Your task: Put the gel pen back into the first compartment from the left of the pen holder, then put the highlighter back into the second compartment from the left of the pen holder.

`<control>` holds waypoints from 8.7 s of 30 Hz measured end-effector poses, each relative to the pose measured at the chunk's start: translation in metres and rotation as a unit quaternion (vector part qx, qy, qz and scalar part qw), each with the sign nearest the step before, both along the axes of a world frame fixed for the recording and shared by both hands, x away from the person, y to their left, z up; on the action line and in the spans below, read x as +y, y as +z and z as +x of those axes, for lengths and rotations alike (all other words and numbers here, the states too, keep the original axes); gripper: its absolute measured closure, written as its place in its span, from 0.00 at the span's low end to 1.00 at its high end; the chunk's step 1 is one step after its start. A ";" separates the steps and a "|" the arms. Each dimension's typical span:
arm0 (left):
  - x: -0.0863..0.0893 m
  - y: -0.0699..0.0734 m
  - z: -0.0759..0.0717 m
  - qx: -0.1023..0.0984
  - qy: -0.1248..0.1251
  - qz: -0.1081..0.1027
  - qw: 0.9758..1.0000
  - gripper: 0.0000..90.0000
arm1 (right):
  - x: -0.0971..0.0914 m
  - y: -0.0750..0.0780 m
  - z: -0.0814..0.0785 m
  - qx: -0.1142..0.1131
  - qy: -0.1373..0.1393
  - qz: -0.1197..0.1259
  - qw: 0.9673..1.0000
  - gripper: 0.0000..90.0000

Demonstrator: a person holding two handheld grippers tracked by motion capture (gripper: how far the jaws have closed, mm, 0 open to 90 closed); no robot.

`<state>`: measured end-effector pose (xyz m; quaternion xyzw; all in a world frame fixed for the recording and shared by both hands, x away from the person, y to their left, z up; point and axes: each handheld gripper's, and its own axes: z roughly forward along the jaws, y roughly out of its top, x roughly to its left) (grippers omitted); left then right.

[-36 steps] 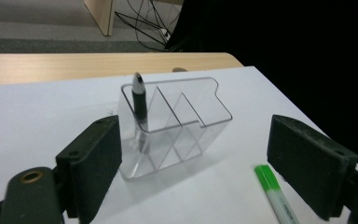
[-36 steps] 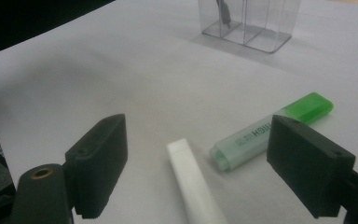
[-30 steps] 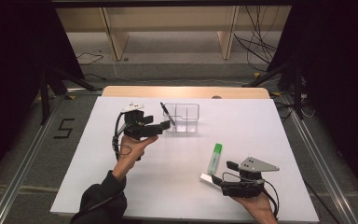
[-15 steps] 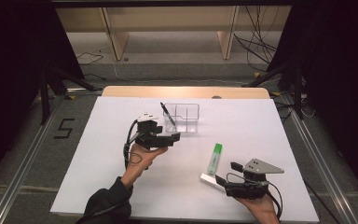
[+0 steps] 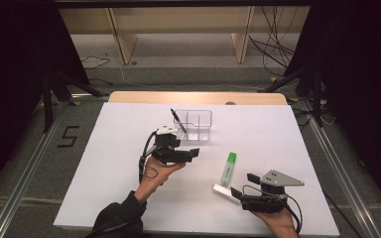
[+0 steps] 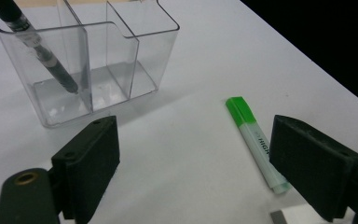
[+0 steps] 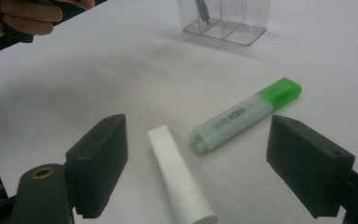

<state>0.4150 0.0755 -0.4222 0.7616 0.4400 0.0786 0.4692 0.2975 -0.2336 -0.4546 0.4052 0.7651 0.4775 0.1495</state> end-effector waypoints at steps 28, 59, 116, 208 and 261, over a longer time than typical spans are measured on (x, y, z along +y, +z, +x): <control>-0.038 -0.005 -0.011 0.018 -0.049 0.023 0.998 0.18 | -0.007 -0.006 -0.004 0.007 -0.007 0.005 1.000 0.24; -0.079 -0.019 -0.013 0.028 -0.079 0.054 0.995 0.18 | -0.011 -0.007 -0.007 0.008 -0.018 0.007 1.000 0.24; -0.135 -0.056 -0.019 0.034 -0.115 0.149 0.981 0.58 | -0.013 -0.007 -0.011 0.005 -0.023 0.000 1.000 0.24; -0.036 -0.021 -0.042 -0.054 -0.112 0.050 0.991 0.73 | 0.018 0.010 0.026 0.067 -0.021 0.126 0.990 0.30; -0.013 -0.016 -0.079 -0.094 -0.109 0.019 0.989 0.73 | 0.068 0.007 0.065 0.149 -0.012 0.233 0.961 0.74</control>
